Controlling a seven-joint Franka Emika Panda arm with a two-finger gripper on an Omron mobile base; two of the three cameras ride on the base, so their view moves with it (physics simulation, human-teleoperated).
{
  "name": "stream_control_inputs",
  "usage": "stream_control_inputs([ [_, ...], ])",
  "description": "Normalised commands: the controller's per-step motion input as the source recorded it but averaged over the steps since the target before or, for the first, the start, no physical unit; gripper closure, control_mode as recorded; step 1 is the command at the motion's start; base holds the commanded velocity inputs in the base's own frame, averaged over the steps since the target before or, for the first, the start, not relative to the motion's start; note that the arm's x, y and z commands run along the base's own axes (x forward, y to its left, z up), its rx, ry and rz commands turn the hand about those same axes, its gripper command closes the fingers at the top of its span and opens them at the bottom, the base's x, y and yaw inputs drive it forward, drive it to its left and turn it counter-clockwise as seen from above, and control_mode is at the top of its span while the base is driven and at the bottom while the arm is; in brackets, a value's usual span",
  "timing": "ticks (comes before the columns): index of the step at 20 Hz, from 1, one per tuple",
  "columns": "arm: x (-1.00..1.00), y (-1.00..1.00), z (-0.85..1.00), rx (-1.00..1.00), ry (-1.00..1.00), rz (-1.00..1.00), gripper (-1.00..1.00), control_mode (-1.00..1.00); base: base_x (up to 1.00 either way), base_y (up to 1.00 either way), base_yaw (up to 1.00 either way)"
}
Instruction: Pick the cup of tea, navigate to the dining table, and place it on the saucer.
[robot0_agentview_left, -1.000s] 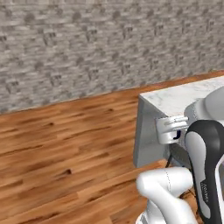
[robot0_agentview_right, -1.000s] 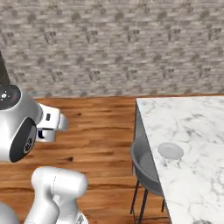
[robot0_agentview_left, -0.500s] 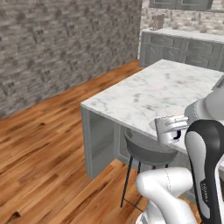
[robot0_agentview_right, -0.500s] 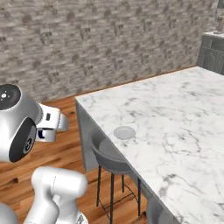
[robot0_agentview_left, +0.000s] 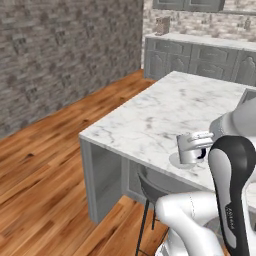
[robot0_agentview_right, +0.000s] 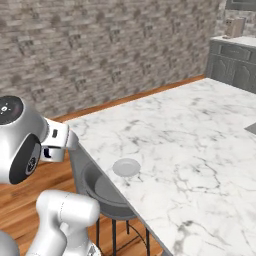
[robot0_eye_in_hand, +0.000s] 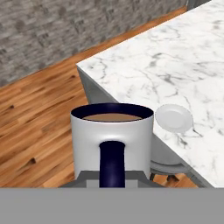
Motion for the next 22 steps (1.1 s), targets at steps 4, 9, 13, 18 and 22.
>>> stream_control_inputs([
  [4, 0.0, 0.0, 0.0, 0.0, 0.0, 0.0, 1.0, 1.0, 0.06, 0.0, -0.01],
  [9, 0.0, 0.0, 0.0, 0.0, 0.0, 0.0, 1.0, 1.0, 0.0, 0.0, 0.0],
  [13, 0.0, 0.0, 0.0, 0.0, 0.0, 0.0, 1.0, 1.0, 0.0, 0.0, 0.0],
  [18, 0.02, -0.08, 0.0, 0.0, 0.0, 0.02, 1.0, -1.0, 0.0, -0.01, 0.0],
  [22, 0.06, -0.69, -0.09, 0.0, -0.04, 0.35, 1.0, -1.0, 0.0, 0.0, 0.0],
])
